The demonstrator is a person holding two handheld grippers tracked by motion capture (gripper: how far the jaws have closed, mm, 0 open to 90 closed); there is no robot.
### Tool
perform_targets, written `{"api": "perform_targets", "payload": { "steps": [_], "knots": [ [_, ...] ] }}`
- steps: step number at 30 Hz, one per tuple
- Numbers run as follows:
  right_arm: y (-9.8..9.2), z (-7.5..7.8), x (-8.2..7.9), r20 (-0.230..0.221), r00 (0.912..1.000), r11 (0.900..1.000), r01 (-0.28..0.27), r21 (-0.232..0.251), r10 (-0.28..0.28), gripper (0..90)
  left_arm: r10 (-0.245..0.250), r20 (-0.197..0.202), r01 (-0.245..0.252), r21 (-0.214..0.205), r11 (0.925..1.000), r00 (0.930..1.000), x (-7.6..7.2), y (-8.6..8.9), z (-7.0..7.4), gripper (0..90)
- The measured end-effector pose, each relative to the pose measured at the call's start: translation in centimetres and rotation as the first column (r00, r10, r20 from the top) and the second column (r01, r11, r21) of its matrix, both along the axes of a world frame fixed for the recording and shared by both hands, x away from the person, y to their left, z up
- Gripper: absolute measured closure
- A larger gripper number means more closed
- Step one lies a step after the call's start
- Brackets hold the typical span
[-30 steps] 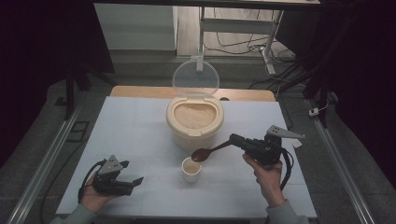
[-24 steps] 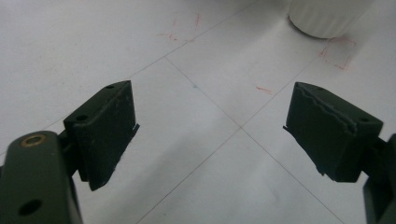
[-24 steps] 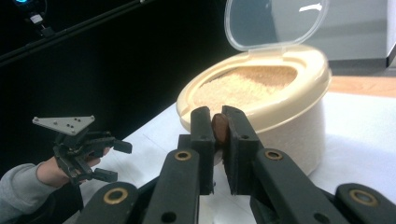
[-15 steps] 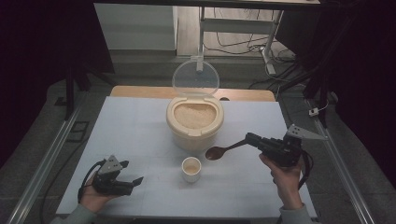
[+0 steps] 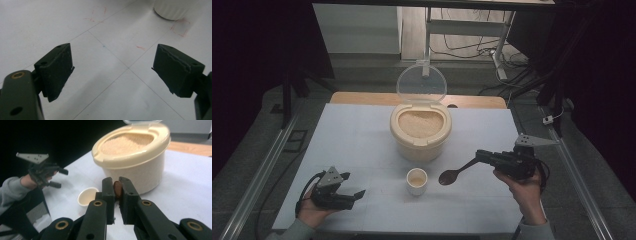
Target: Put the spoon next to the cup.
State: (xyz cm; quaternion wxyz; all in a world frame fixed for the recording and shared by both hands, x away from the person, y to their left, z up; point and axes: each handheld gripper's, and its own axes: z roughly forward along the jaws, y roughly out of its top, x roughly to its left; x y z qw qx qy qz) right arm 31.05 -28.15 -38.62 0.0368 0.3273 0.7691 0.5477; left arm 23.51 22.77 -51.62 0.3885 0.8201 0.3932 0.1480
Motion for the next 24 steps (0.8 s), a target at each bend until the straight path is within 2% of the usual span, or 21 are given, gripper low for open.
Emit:
{"api": "perform_targets", "payload": {
  "steps": [3,6,11,15,18,21,24],
  "knots": [
    [0.4,-0.2,0.1,-0.033,0.9986,0.9989,-0.041,-0.023,0.040,83.3,-0.001,-0.001,0.001,0.000,1.0000,1.0000,0.0,0.0,0.0,16.1],
    [1.3,-0.6,0.2,-0.071,0.9935,0.9944,-0.093,-0.050,0.089,83.3,-0.003,-0.001,0.003,0.001,1.0000,1.0000,0.0,-0.1,0.0,16.1],
    [3.4,-1.6,0.6,-0.132,0.9778,0.9791,-0.176,-0.101,0.163,83.3,-0.005,-0.005,0.005,0.001,1.0000,1.0000,0.0,-0.1,-0.1,16.1],
    [5.0,-2.4,0.9,-0.171,0.9620,0.9654,-0.234,-0.115,0.213,83.3,-0.008,-0.004,0.008,0.003,1.0000,1.0000,0.0,-0.1,0.0,16.1],
    [6.2,-2.9,1.0,-0.196,0.9516,0.9538,-0.266,-0.140,0.237,83.2,-0.006,-0.006,0.006,0.001,1.0000,1.0000,0.0,-0.1,-0.1,16.1],
    [6.9,-3.3,1.3,-0.212,0.9458,0.9461,-0.282,-0.160,0.246,83.2,-0.011,-0.007,0.011,0.005,0.9999,0.9999,0.1,-0.1,-0.1,16.1],
    [7.4,-3.6,1.8,-0.233,0.9405,0.9473,-0.285,-0.146,0.248,83.0,-0.015,-0.007,0.015,0.007,0.9999,0.9999,0.1,-0.2,-0.1,16.1]
  ]
}}
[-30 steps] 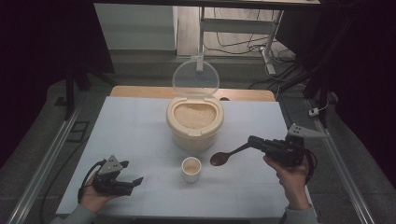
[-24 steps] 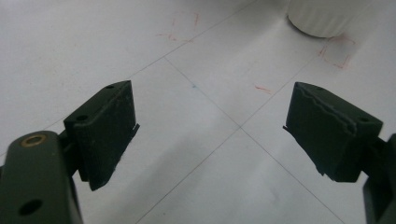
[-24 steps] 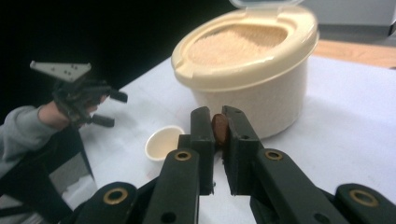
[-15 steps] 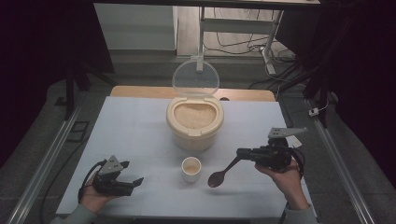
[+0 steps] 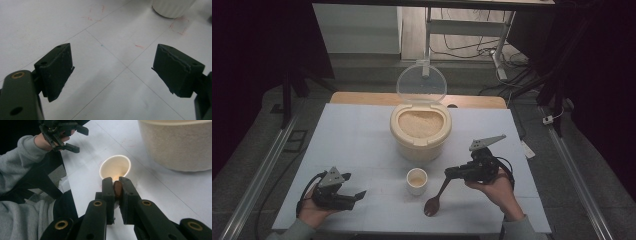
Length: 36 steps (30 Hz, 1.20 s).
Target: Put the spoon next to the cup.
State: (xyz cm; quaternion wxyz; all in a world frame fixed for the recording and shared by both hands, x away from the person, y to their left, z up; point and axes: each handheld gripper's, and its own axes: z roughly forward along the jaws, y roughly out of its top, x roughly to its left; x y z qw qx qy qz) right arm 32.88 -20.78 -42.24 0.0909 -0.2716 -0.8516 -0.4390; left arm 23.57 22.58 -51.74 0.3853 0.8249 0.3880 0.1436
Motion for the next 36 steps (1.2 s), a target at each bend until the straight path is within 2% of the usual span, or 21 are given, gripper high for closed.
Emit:
{"api": "perform_targets", "payload": {
  "steps": [3,9,15,19,22,24,28,36],
  "knots": [
    [0.3,-0.3,0.6,-0.011,0.9999,1.0000,0.008,0.001,-0.008,82.1,0.001,-0.002,-0.001,-0.001,1.0000,1.0000,0.0,0.0,0.0,16.3],
    [0.9,-1.4,2.0,0.014,0.9974,0.9972,0.071,-0.026,-0.070,77.0,0.005,-0.003,-0.005,-0.002,1.0000,1.0000,0.0,0.0,-0.1,16.2],
    [1.1,-3.2,3.0,0.042,0.9880,0.9866,0.151,-0.062,-0.148,70.8,0.004,-0.004,-0.004,-0.003,1.0000,1.0000,0.1,0.0,-0.1,16.3],
    [1.3,-4.2,3.3,0.091,0.9784,0.9752,0.195,-0.105,-0.186,65.2,0.004,-0.005,-0.004,-0.003,1.0000,1.0000,0.0,0.0,-0.1,16.3],
    [1.5,-4.9,3.4,0.122,0.9724,0.9677,0.214,-0.133,-0.198,62.5,0.003,-0.006,-0.003,-0.001,1.0000,1.0000,0.1,0.0,-0.1,16.3],
    [1.5,-5.3,3.6,0.130,0.9709,0.9673,0.218,-0.130,-0.201,62.0,0.003,-0.006,-0.003,-0.002,1.0000,1.0000,0.1,0.0,-0.1,16.3],
    [1.8,-6.1,3.9,0.139,0.9682,0.9594,0.230,-0.164,-0.208,58.8,0.002,-0.007,-0.002,0.000,1.0000,1.0000,0.1,0.0,-0.2,16.3],
    [2.9,-7.8,4.6,0.143,0.9685,0.9443,0.233,-0.232,-0.204,53.9,0.000,-0.009,0.000,0.002,1.0000,1.0000,0.1,0.1,-0.3,16.3]
  ]
}}
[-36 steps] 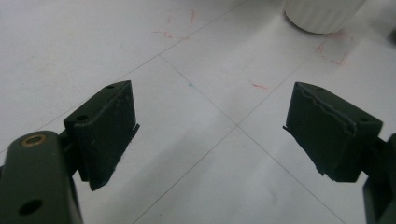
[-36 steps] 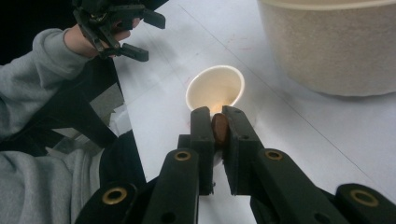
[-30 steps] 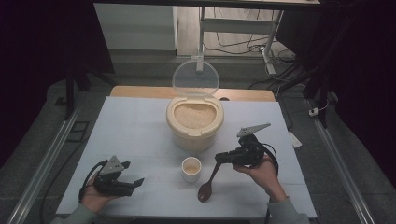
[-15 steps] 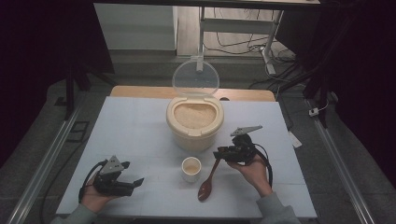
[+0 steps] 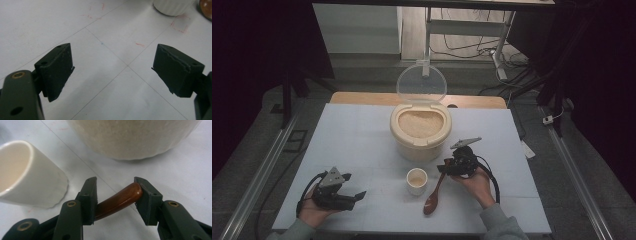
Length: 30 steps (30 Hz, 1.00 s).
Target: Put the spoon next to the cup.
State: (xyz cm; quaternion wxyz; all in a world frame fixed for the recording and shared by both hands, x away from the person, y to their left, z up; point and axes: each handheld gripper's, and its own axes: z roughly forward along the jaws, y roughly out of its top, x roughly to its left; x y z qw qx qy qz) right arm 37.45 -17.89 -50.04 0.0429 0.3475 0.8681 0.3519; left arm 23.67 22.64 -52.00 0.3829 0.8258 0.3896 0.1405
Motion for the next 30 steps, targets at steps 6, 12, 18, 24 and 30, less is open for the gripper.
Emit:
{"api": "perform_targets", "payload": {
  "steps": [6,12,18,24,30],
  "knots": [
    [0.8,-0.9,0.0,0.047,0.9989,0.9969,0.002,-0.079,0.002,49.4,-0.003,-0.001,0.003,0.005,1.0000,1.0000,0.0,0.0,0.0,16.3],
    [0.4,-0.9,-0.1,0.080,0.9962,0.9975,0.040,-0.058,-0.035,45.5,-0.004,-0.003,0.004,0.004,1.0000,1.0000,0.0,0.0,0.0,16.3],
    [-1.2,0.3,-0.8,0.133,0.9890,0.9980,0.062,0.013,-0.063,46.3,-0.001,0.001,0.001,0.004,1.0000,1.0000,-0.1,0.0,0.0,16.3],
    [-3.7,1.3,-2.6,0.196,0.9800,0.9978,0.023,0.063,-0.035,47.3,0.005,0.005,-0.005,0.000,1.0000,1.0000,-0.1,0.1,0.1,16.3],
    [-6.5,1.7,-4.3,0.229,0.9733,0.9960,-0.001,0.089,-0.020,46.8,0.012,0.008,-0.012,-0.003,0.9999,0.9999,-0.1,0.1,0.1,16.2]
  ]
}}
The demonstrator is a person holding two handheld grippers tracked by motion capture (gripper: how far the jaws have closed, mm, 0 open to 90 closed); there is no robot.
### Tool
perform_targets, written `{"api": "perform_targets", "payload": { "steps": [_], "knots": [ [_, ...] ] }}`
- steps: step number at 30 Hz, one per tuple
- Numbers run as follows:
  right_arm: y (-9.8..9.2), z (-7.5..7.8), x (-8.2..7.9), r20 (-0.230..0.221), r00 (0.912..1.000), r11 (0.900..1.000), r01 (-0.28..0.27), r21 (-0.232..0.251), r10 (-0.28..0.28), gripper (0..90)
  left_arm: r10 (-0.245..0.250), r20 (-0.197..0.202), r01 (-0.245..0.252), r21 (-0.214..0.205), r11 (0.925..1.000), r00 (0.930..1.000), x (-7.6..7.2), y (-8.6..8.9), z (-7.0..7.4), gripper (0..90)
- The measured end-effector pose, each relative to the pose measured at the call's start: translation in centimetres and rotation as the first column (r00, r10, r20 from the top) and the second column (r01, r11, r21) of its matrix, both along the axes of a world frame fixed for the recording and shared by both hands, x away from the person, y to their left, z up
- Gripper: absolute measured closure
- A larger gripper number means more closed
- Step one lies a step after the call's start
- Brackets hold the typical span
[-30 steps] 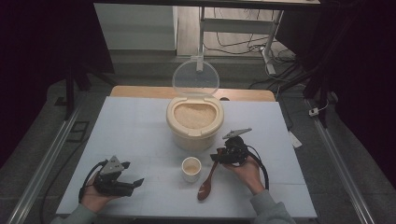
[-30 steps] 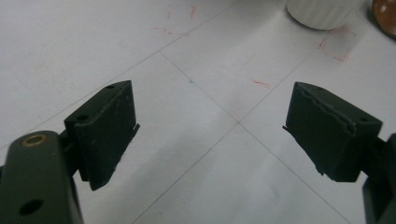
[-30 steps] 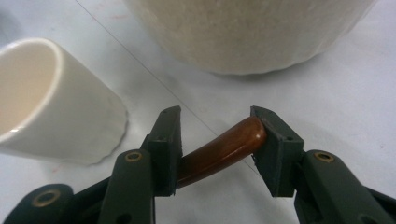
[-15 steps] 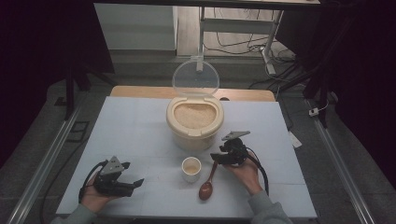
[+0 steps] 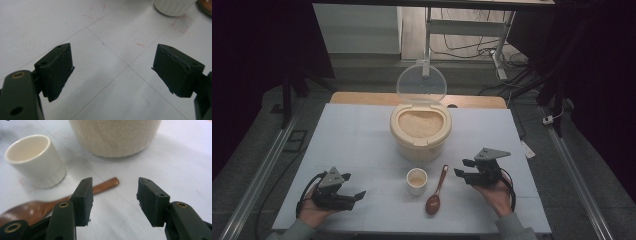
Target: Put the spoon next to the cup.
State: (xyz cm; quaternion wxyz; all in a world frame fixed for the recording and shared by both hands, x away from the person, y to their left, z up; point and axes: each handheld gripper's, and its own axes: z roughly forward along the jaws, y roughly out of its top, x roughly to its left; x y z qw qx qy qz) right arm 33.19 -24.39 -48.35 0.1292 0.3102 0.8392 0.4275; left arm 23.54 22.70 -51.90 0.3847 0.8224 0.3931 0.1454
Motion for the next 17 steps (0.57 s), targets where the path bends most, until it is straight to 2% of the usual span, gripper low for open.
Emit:
{"api": "perform_targets", "payload": {
  "steps": [5,10,16,17],
  "knots": [
    [-2.5,0.1,-1.5,0.027,0.9996,0.9997,-0.005,0.023,0.004,46.8,0.003,0.006,-0.003,-0.004,1.0000,1.0000,0.0,0.1,0.1,16.2],
    [-4.6,0.0,-2.4,0.053,0.9986,0.9996,0.008,0.028,-0.010,46.8,0.005,0.008,-0.005,-0.008,1.0000,1.0000,-0.1,0.1,0.2,16.0],
    [-5.2,-0.2,-2.8,0.068,0.9976,0.9994,0.009,0.032,-0.011,46.5,0.013,0.009,-0.013,-0.013,0.9998,0.9999,-0.1,0.1,0.2,15.6],
    [-5.1,-0.1,-2.8,0.074,0.9972,0.9998,0.012,0.017,-0.013,46.3,0.013,0.009,-0.013,-0.013,0.9998,0.9999,-0.1,0.1,0.2,15.5]
  ]
}}
